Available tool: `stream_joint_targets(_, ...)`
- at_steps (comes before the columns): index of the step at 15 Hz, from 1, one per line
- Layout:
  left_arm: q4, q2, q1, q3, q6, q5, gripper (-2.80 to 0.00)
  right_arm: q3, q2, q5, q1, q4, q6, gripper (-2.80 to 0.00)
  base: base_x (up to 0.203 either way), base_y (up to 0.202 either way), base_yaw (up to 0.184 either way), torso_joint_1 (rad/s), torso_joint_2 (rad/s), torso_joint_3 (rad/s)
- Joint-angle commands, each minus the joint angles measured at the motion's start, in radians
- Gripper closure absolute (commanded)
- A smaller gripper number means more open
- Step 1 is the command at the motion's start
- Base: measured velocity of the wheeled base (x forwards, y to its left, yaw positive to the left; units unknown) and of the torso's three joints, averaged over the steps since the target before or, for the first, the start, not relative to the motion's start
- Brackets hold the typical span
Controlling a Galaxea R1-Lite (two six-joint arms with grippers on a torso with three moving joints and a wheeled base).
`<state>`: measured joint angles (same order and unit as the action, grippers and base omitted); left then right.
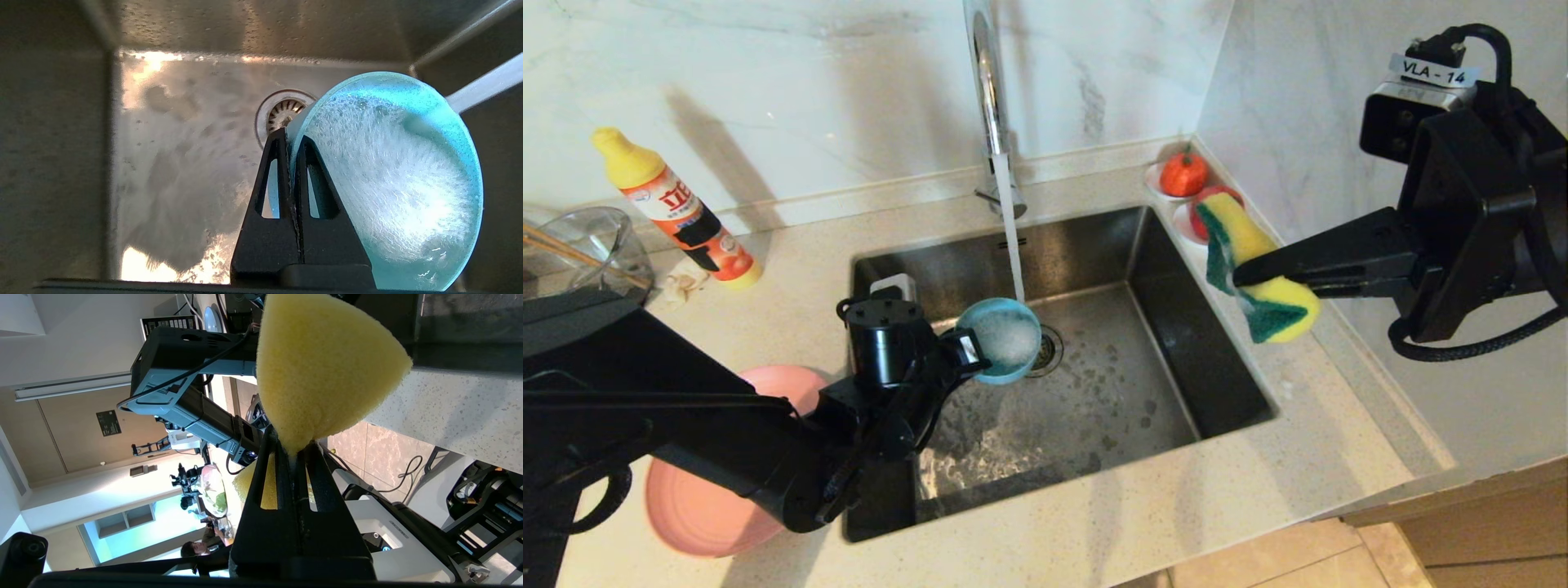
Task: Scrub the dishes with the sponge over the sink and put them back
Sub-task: Rinse the bowl
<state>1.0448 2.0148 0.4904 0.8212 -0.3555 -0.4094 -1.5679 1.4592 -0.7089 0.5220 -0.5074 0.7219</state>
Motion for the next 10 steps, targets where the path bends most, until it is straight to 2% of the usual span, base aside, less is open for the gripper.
stream_joint_targets(1,0.005,-0.032,-0.025,-0.035,0.012,-0.007,0.00,0.009,-0.011,-0.003,-0.002,-0.002,0.004,0.00,0.000,0.000,0.000,0.000,0.00,0.000)
stream_joint_targets(4,0.034,-0.114,-0.052,-0.070,0.096,-0.018,0.00,0.014,-0.017,-0.004,-0.019,-0.005,0.007,0.00,0.000,0.000,0.000,0.000,0.00,0.000)
stream_joint_targets(6,0.091,-0.183,-0.060,-0.108,0.219,-0.044,0.00,0.014,-0.020,-0.004,-0.025,-0.008,0.008,0.00,0.000,0.000,0.000,0.000,0.00,0.000)
stream_joint_targets(8,0.223,-0.204,-0.064,-0.157,0.329,-0.052,0.00,0.014,-0.018,-0.004,-0.028,-0.010,0.008,0.00,0.000,0.000,0.000,0.000,0.00,0.000)
stream_joint_targets(10,0.415,-0.196,-0.065,-0.227,0.433,-0.051,0.00,0.017,-0.010,-0.004,-0.030,-0.011,0.008,0.00,0.000,0.000,0.000,0.000,0.00,0.000)
